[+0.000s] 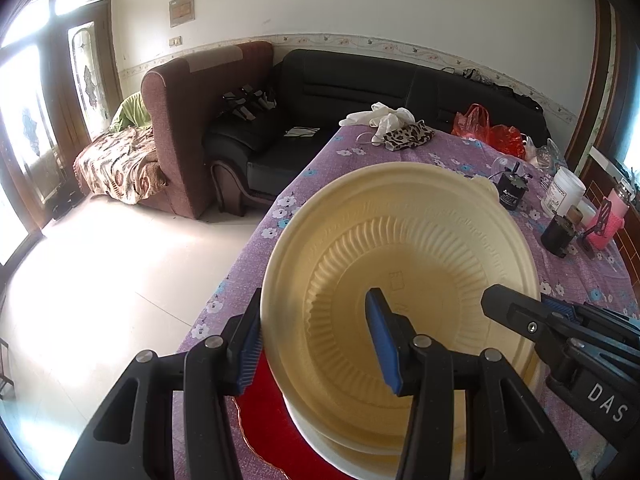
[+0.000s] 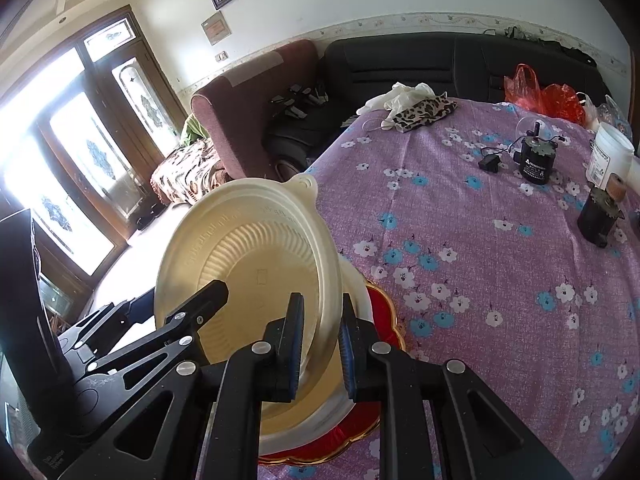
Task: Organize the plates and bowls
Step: 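Lower the strainer bowl into the top white bowl with both grippers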
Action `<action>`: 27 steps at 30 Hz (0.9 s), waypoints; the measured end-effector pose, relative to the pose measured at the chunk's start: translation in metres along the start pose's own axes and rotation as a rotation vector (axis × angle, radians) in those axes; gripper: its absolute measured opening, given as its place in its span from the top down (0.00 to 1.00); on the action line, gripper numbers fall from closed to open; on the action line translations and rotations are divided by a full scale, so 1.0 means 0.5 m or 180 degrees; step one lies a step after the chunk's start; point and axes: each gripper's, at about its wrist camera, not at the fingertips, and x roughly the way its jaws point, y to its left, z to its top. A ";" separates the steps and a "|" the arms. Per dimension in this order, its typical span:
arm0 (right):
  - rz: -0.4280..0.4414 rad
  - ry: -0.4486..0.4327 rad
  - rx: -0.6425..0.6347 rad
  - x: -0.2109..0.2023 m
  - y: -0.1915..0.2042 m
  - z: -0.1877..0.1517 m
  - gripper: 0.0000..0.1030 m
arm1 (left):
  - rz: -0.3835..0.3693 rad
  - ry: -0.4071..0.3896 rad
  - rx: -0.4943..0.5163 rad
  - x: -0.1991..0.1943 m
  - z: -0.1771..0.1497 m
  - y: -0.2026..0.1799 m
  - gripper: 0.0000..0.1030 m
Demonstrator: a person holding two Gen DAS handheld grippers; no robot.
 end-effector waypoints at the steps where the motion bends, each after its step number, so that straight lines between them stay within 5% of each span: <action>1: -0.0002 -0.0006 -0.0001 0.000 0.001 0.000 0.82 | 0.0002 -0.0006 -0.0005 0.001 0.001 0.001 0.54; 11: -0.0003 -0.0059 0.0021 -0.004 0.004 -0.003 0.81 | -0.0011 -0.0026 -0.0058 0.002 -0.002 0.006 0.52; 15: -0.0014 -0.0126 0.0057 -0.009 0.002 -0.002 0.81 | 0.0002 -0.0078 -0.0080 -0.008 0.000 0.007 0.36; 27: 0.0014 -0.0213 0.0129 -0.029 -0.004 -0.001 0.77 | 0.0012 -0.0146 -0.0105 -0.027 0.003 0.018 0.30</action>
